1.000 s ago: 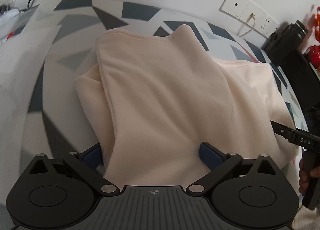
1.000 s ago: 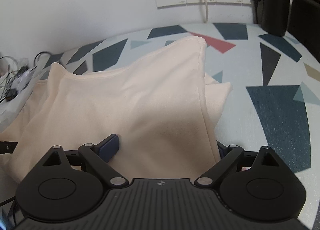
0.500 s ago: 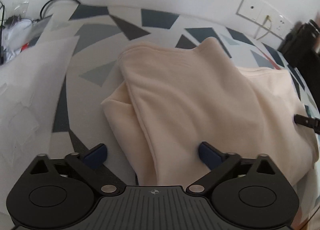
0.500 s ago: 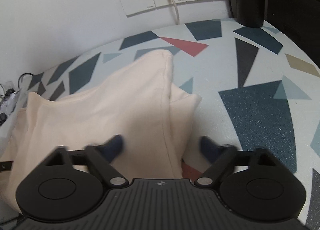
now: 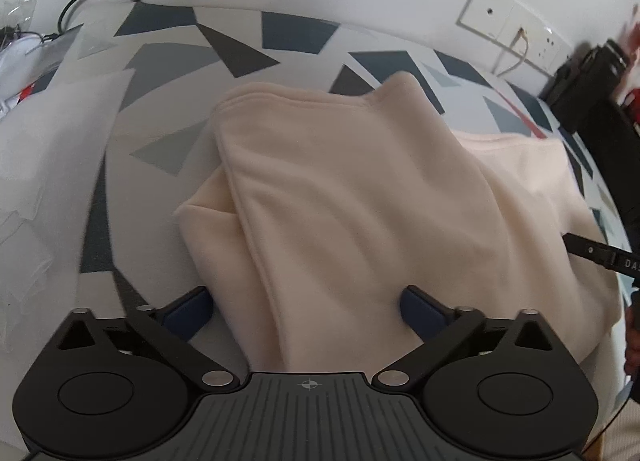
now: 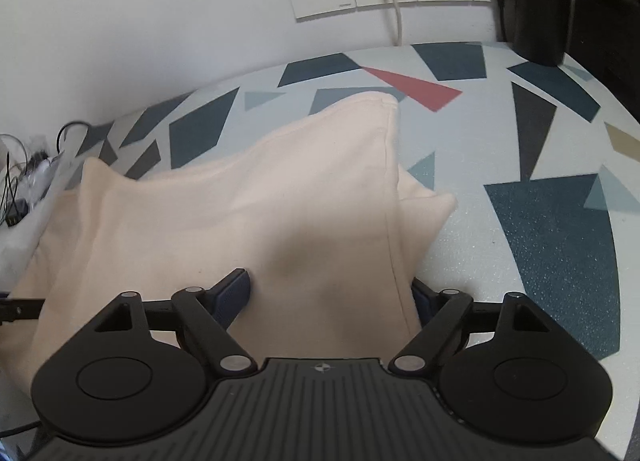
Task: Fold clothes
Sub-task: 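Grasp the folded cream top with both grippers at its edge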
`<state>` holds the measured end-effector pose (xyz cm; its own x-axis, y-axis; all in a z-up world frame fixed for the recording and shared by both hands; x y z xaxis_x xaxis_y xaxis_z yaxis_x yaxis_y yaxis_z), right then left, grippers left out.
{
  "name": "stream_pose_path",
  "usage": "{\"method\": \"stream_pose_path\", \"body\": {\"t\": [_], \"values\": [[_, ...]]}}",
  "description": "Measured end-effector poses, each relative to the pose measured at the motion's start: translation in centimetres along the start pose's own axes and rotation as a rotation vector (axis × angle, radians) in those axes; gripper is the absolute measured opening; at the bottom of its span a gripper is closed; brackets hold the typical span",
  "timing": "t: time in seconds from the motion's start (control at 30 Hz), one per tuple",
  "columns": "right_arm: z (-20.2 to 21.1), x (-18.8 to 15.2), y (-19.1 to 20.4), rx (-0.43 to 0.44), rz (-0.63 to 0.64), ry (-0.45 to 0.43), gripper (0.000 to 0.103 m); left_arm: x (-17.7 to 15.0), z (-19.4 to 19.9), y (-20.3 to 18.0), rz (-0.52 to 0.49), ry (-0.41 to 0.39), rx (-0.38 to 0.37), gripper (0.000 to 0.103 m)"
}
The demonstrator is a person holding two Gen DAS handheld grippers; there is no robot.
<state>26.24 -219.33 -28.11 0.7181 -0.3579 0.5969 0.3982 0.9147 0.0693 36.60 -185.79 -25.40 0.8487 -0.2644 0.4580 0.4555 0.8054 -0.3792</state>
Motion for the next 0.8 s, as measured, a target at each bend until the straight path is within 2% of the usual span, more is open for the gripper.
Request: {"method": "stream_pose_path", "body": {"t": [0.03,0.13,0.2,0.23,0.27,0.3,0.33,0.37,0.4,0.47,0.57,0.73,0.8], "values": [[0.1,0.0,-0.6,-0.004,-0.033,-0.001,0.081,0.1,0.3,0.4,0.009,-0.002,0.001,0.084],[0.3,0.1,-2.3,-0.038,-0.086,-0.006,0.08,0.3,0.9,1.4,0.043,-0.006,-0.011,0.083],[0.2,0.1,-3.1,-0.037,-0.093,-0.001,0.08,0.3,1.0,1.3,0.026,-0.004,-0.013,0.081],[0.2,0.1,-3.2,-0.028,-0.09,-0.003,0.077,0.4,1.0,1.1,0.014,-0.002,-0.013,0.077],[0.2,0.1,-3.1,-0.017,-0.084,-0.005,0.069,0.4,1.0,1.0,0.003,-0.001,-0.013,0.072],[0.2,0.1,-2.6,0.0,-0.066,-0.006,0.059,0.4,0.9,0.8,0.001,0.004,-0.025,0.06],[0.3,0.1,-2.2,0.016,-0.049,-0.008,0.041,0.5,0.8,0.7,0.001,0.01,-0.041,0.054],[0.3,0.1,-1.8,0.028,-0.031,-0.011,0.036,0.5,0.8,0.5,-0.002,0.016,-0.053,0.049],[0.5,0.2,-1.6,0.021,-0.01,-0.021,0.033,0.5,0.7,0.2,-0.005,0.023,-0.062,0.037],[0.7,0.4,-1.7,0.021,-0.001,-0.026,0.027,0.5,0.7,-0.2,-0.017,0.04,-0.07,0.036],[0.6,0.3,-2.2,0.032,0.005,-0.013,0.027,0.2,0.5,-0.7,-0.039,0.054,-0.061,0.036],[0.4,0.2,-0.4,-0.022,0.137,-0.007,0.027,0.2,0.0,-1.8,-0.066,0.07,-0.041,0.036],[0.4,0.4,-0.2,-0.028,0.15,0.011,0.026,0.4,-0.3,-2.3,-0.074,0.083,-0.037,0.034]]}}
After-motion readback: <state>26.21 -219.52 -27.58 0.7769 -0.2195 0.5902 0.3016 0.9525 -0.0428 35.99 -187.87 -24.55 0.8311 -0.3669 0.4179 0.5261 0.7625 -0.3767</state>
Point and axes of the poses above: each gripper's, at about its wrist camera, not at the fingertips, and z roughly against the way its jaws point, y to its left, x to its top, the point moved 2 cm from there along -z, roughly the way its jaws point, and after that the axes turned 12 degrees about -x, right-handed, at the moved point
